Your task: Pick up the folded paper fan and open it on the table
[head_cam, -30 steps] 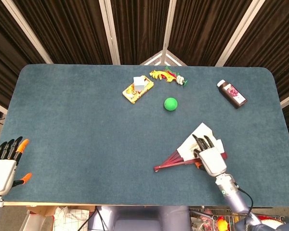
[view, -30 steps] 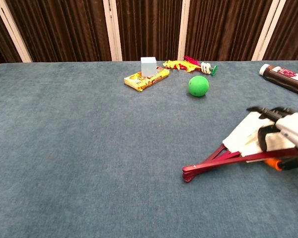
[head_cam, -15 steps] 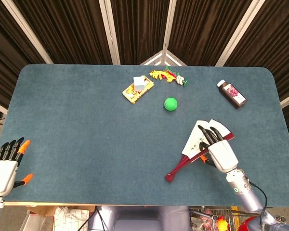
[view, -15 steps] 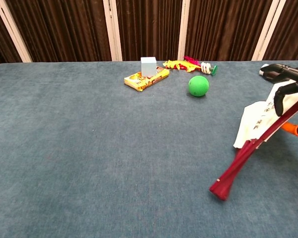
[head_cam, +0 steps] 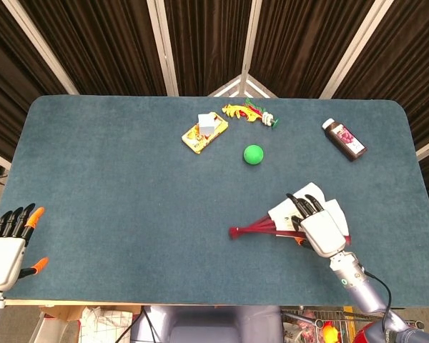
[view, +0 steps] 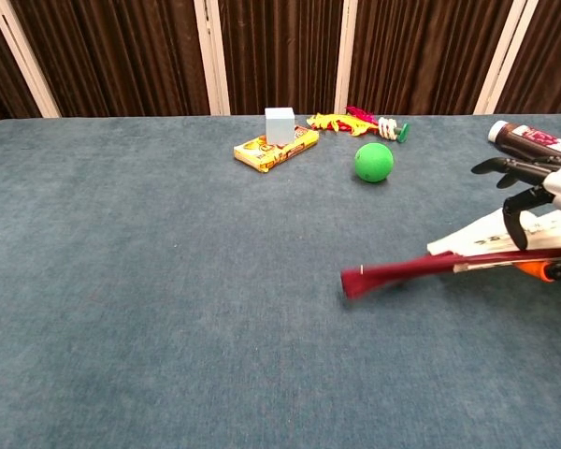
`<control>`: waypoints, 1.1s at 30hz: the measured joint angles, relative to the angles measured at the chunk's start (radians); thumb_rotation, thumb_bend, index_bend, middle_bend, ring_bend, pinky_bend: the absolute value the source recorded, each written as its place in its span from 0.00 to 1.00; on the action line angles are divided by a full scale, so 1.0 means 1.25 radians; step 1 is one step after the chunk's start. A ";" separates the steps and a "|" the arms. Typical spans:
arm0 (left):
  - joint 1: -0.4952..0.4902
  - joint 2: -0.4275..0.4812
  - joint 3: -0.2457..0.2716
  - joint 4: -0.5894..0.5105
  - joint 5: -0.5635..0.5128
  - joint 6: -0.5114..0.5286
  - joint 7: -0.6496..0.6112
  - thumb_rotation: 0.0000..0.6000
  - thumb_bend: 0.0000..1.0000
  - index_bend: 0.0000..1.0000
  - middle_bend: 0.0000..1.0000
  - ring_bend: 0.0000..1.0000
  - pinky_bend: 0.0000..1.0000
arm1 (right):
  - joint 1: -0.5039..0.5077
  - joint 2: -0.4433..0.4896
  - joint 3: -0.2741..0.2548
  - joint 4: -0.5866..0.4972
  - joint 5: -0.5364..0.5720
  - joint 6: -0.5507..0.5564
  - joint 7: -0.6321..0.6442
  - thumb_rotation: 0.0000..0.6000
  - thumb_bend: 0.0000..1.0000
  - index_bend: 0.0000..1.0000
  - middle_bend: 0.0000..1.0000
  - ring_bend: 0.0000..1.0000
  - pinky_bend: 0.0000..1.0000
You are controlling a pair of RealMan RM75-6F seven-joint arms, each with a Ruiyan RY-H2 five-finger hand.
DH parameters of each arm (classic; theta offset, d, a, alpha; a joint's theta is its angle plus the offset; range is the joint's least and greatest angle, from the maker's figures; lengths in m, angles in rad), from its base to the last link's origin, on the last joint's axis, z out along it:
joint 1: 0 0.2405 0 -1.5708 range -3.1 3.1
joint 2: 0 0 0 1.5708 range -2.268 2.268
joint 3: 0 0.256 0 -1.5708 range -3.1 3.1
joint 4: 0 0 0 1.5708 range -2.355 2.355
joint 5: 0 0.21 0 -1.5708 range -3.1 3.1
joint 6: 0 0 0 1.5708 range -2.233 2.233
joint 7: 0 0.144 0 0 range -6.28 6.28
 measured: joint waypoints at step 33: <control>-0.140 -0.135 -0.036 0.113 0.011 -0.168 -0.094 1.00 0.13 0.05 0.00 0.00 0.00 | 0.095 0.153 0.083 -0.254 -0.037 0.010 0.009 1.00 0.39 0.88 0.14 0.24 0.19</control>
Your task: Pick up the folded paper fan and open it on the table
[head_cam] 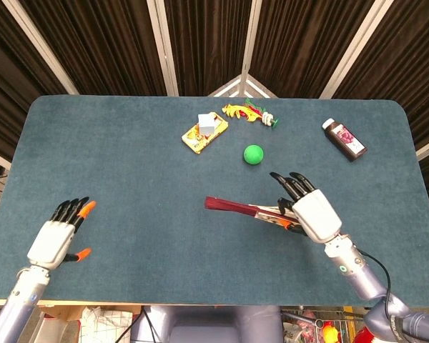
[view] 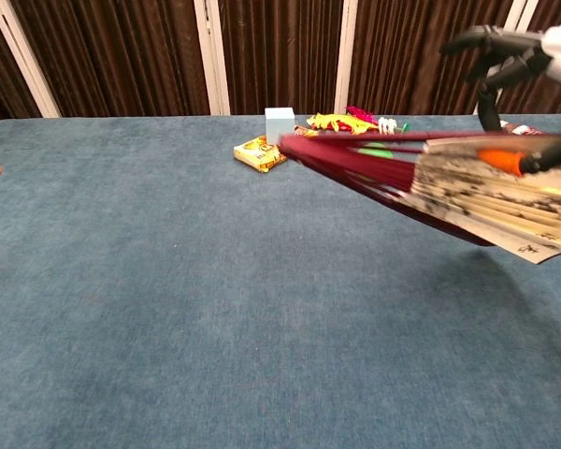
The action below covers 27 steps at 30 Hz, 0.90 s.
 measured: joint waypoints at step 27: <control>-0.092 -0.031 -0.027 0.050 0.019 -0.032 -0.379 1.00 0.10 0.05 0.00 0.00 0.00 | 0.169 0.073 0.154 -0.312 0.168 -0.210 -0.172 1.00 0.39 0.90 0.14 0.24 0.19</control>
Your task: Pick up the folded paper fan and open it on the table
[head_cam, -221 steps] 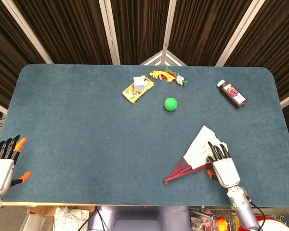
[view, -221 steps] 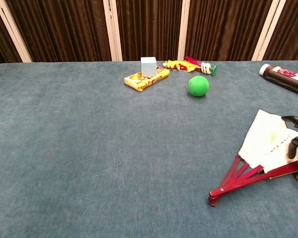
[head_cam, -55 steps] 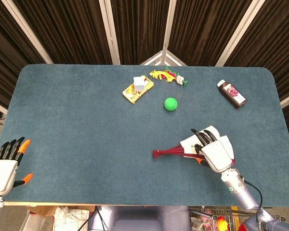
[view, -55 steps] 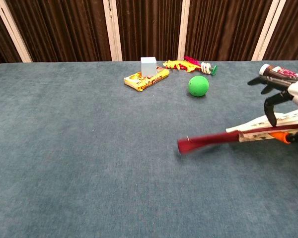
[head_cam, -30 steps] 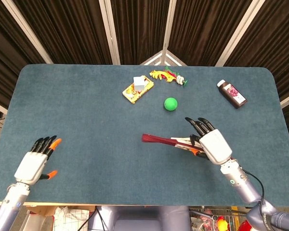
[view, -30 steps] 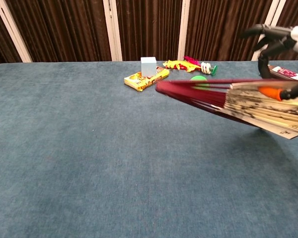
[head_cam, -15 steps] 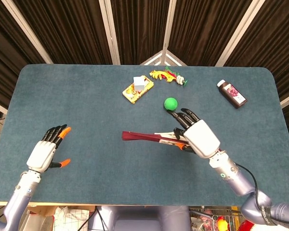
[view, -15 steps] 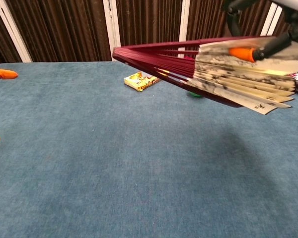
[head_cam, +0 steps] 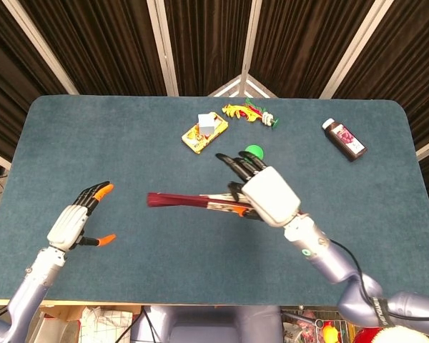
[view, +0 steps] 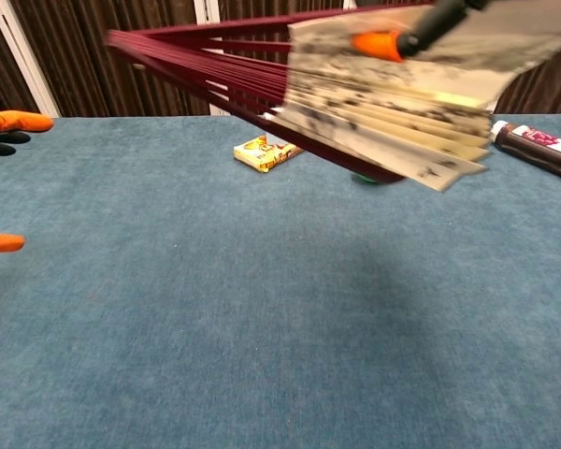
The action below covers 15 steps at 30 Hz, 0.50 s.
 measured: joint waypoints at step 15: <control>-0.064 -0.101 -0.018 0.161 0.004 -0.019 -0.201 1.00 0.10 0.08 0.00 0.00 0.01 | 0.054 -0.080 0.015 0.011 0.054 -0.030 -0.020 1.00 0.39 0.90 0.14 0.24 0.19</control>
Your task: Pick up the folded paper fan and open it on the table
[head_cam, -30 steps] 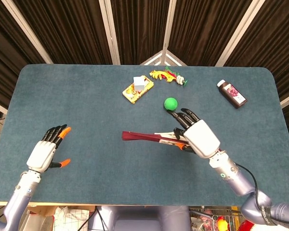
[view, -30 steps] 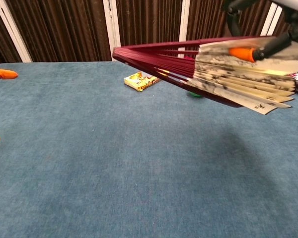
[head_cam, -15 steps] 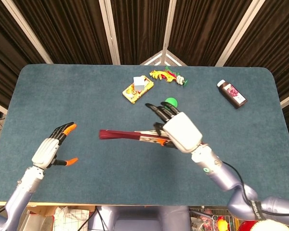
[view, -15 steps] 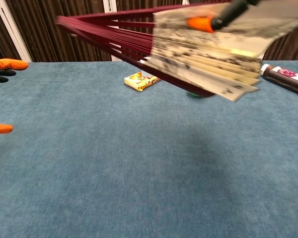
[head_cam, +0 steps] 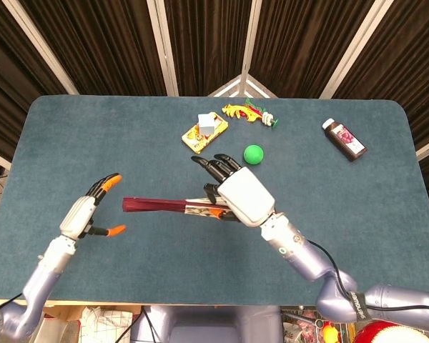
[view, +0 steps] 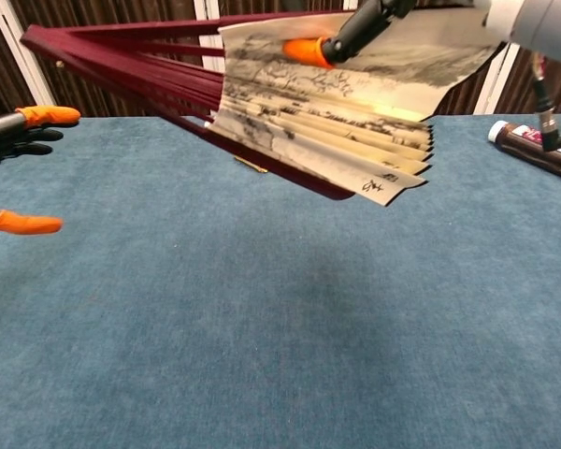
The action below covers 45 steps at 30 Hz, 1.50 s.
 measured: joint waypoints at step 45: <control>-0.138 -0.179 0.020 0.011 0.034 -0.010 -0.364 1.00 0.35 0.42 0.16 0.00 0.10 | 0.047 -0.106 -0.008 -0.079 0.041 0.022 -0.130 1.00 0.39 0.90 0.14 0.24 0.19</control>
